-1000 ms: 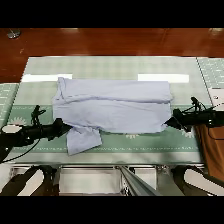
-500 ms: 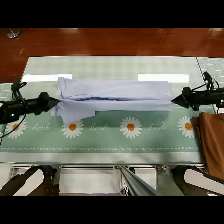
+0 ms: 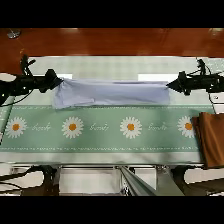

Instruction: Fold the shirts.

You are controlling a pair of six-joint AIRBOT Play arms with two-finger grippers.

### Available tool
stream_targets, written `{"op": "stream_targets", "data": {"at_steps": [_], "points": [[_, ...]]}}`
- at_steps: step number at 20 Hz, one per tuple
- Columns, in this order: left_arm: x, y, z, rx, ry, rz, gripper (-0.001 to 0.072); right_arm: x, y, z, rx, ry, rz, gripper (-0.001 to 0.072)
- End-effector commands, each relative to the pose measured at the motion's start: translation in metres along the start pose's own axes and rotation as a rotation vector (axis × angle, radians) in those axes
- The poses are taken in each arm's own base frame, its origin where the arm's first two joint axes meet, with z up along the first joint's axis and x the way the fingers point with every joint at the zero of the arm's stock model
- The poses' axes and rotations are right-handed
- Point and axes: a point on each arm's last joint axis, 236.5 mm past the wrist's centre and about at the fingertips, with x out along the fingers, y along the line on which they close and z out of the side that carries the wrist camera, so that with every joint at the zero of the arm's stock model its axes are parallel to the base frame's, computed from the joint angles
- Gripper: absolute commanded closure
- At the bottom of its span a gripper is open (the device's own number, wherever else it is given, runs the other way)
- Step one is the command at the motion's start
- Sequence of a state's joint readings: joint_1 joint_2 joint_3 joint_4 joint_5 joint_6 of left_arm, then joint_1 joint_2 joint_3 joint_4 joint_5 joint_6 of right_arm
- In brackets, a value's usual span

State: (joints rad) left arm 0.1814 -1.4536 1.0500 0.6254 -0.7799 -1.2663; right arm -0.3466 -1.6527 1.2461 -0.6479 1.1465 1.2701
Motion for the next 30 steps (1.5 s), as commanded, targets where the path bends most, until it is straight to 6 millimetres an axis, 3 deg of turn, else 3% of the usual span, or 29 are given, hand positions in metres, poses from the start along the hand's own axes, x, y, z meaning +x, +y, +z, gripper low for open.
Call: {"op": "stream_targets", "data": {"at_steps": [1,4,5,6,7,9,11,13,15,17,19,22,25,26,27,28,29,30], "points": [[0.029,0.006,0.003,-0.030,0.064,0.001,0.0689,0.026,-0.005,0.028,0.061,-0.010,0.005,0.0692],[0.038,0.012,-0.007,-0.041,0.123,-0.003,0.0658,0.032,-0.014,0.035,0.111,-0.009,-0.001,0.0691],[0.038,0.012,-0.007,-0.039,0.123,-0.003,0.0410,0.031,-0.015,0.036,0.110,-0.013,0.001,0.0603],[0.035,0.011,-0.009,-0.030,0.143,-0.007,0.0018,0.028,-0.013,0.037,0.110,-0.014,0.010,0.0296],[0.027,0.013,-0.008,0.004,0.172,0.001,0.0006,0.021,-0.011,0.037,0.090,-0.002,0.020,0.0074],[-0.005,0.036,-0.003,0.003,0.254,0.083,0.0008,-0.002,-0.013,0.038,0.052,0.033,0.021,0.0094],[-0.059,0.096,-0.011,-0.063,0.361,0.319,0.0008,-0.032,-0.032,0.037,0.052,0.045,-0.020,0.0093],[-0.123,0.153,-0.031,-0.058,0.452,0.567,0.0007,-0.052,-0.067,0.028,0.084,0.078,-0.117,0.0093],[-0.147,0.167,-0.033,-0.062,0.338,0.603,0.0007,-0.051,-0.084,0.021,0.125,0.089,-0.155,0.0093],[-0.140,0.136,-0.022,-0.034,0.118,0.466,0.0007,-0.035,-0.085,0.011,0.124,0.119,-0.156,0.0094],[-0.131,0.080,-0.027,0.035,-0.024,0.277,0.0008,-0.012,-0.081,-0.003,0.113,0.182,-0.157,0.0093],[-0.123,0.009,-0.064,0.136,-0.041,0.082,0.0008,0.021,-0.074,-0.019,0.097,0.256,-0.158,0.0093],[-0.113,-0.035,-0.094,0.233,0.009,-0.002,0.0008,0.049,-0.054,-0.028,0.078,0.282,-0.109,0.0094],[-0.106,-0.046,-0.101,0.259,0.021,-0.022,0.0008,0.055,-0.044,-0.025,0.071,0.268,-0.092,0.0123],[-0.097,-0.056,-0.104,0.289,0.019,-0.034,0.0010,0.056,-0.034,-0.021,0.059,0.260,-0.072,0.0337],[-0.089,-0.066,-0.108,0.309,0.017,-0.050,0.0028,0.052,-0.021,-0.017,0.022,0.257,-0.050,0.0695],[-0.081,-0.078,-0.114,0.322,0.019,-0.073,0.0219,0.042,-0.008,-0.012,-0.023,0.248,-0.037,0.0692],[-0.073,-0.088,-0.123,0.340,0.035,-0.094,0.0663,0.029,-0.005,-0.008,-0.065,0.228,-0.058,0.0692]]}}
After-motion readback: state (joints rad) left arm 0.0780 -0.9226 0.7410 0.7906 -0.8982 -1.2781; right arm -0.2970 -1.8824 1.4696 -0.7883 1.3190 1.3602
